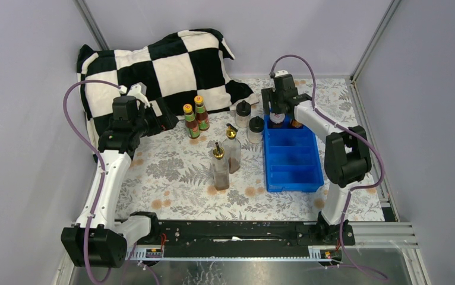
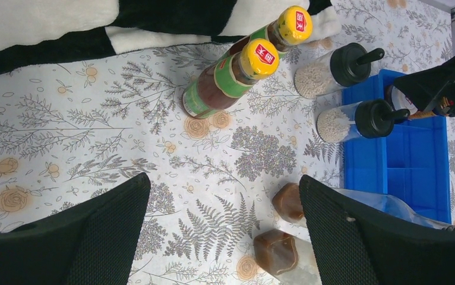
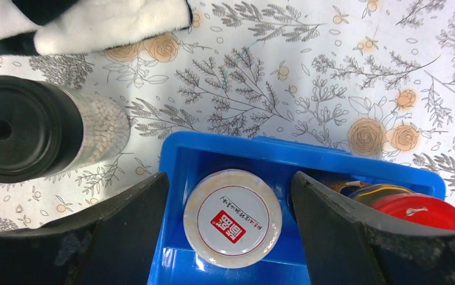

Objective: Organize the condiment bottles
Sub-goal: Place the bottle in the storage box, then pick up the bottle from the center of the board.

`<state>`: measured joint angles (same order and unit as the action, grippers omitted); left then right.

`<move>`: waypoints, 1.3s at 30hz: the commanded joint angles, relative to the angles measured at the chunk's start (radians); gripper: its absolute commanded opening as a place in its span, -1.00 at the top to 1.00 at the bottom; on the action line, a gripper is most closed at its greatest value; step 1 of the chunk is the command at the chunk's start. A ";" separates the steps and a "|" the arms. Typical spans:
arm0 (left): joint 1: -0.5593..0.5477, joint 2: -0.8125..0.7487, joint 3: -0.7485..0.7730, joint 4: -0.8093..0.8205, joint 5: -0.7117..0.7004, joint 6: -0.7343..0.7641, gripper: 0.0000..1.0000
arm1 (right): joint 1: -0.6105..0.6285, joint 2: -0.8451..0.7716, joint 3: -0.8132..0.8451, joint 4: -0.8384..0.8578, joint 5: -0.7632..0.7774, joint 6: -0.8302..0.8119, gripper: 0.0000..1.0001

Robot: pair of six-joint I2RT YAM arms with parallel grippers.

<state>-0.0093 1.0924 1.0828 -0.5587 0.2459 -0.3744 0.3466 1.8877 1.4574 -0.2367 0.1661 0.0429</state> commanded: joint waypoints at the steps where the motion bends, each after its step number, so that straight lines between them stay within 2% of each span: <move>1: 0.006 -0.020 0.030 -0.022 -0.010 0.005 -0.97 | -0.002 -0.077 0.079 -0.015 -0.032 0.010 -0.66; 11: 0.006 -0.029 0.038 -0.020 0.006 0.008 -0.98 | 0.000 -0.154 0.113 -0.081 -0.066 -0.007 -0.72; 17: 0.006 -0.033 0.041 -0.020 0.011 0.008 -0.97 | 0.000 -0.182 0.124 -0.104 -0.085 -0.008 -0.86; 20: 0.006 -0.033 0.042 -0.020 0.013 0.009 -0.98 | 0.001 -0.190 0.135 -0.117 -0.099 -0.008 -0.99; 39: 0.006 -0.014 0.055 0.000 0.021 0.014 -0.98 | 0.033 -0.204 0.147 -0.125 -0.143 -0.003 -0.99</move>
<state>-0.0093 1.0744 1.1049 -0.5774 0.2474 -0.3737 0.3607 1.7340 1.5566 -0.3618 0.0544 0.0422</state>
